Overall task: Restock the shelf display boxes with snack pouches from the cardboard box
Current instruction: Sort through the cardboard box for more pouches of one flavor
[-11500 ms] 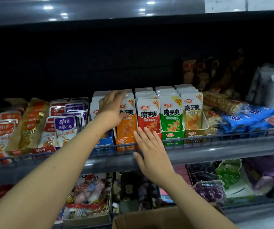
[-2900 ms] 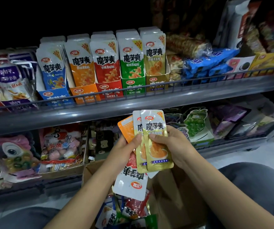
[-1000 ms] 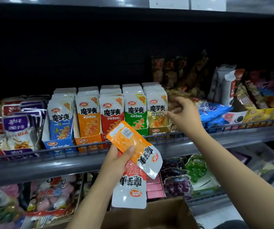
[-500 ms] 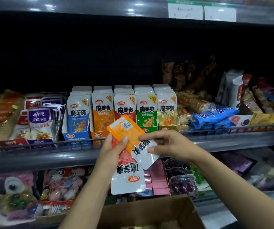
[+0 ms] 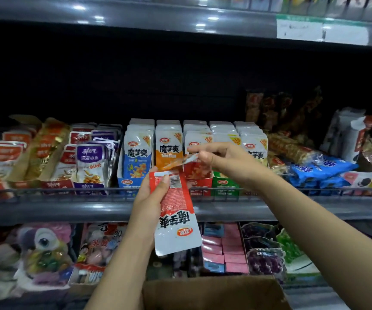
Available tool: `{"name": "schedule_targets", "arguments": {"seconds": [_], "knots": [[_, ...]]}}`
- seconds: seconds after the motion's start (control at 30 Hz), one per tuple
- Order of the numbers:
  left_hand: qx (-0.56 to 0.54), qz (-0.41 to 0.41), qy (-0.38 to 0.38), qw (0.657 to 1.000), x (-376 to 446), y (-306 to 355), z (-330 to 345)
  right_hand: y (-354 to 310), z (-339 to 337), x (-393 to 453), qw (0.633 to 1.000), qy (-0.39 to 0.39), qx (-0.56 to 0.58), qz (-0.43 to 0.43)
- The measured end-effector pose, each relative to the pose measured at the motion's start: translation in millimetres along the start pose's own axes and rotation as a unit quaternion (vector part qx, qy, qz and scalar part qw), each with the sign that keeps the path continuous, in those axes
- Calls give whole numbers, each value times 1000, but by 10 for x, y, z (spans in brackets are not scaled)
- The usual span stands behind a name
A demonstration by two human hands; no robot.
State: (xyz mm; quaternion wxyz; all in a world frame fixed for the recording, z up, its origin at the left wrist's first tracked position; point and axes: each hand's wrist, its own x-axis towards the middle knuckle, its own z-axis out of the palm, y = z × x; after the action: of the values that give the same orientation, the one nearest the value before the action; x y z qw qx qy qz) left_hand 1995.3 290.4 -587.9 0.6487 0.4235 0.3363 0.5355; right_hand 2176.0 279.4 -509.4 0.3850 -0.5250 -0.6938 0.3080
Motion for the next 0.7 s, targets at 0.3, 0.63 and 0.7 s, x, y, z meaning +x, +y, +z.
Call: {"name": "schedule_targets", "arguments": {"seconds": [0.3,0.63,0.7], "knots": [[26,17,18,999,65,65,-129,-336,231,637,988,134,-75,26],[53,25,20,998,113,87,-181,-320,256,1263,936,142,-304,106],[58,22,19,998,132,78,-181,-299,220,1279,921,157,-337,115]]}}
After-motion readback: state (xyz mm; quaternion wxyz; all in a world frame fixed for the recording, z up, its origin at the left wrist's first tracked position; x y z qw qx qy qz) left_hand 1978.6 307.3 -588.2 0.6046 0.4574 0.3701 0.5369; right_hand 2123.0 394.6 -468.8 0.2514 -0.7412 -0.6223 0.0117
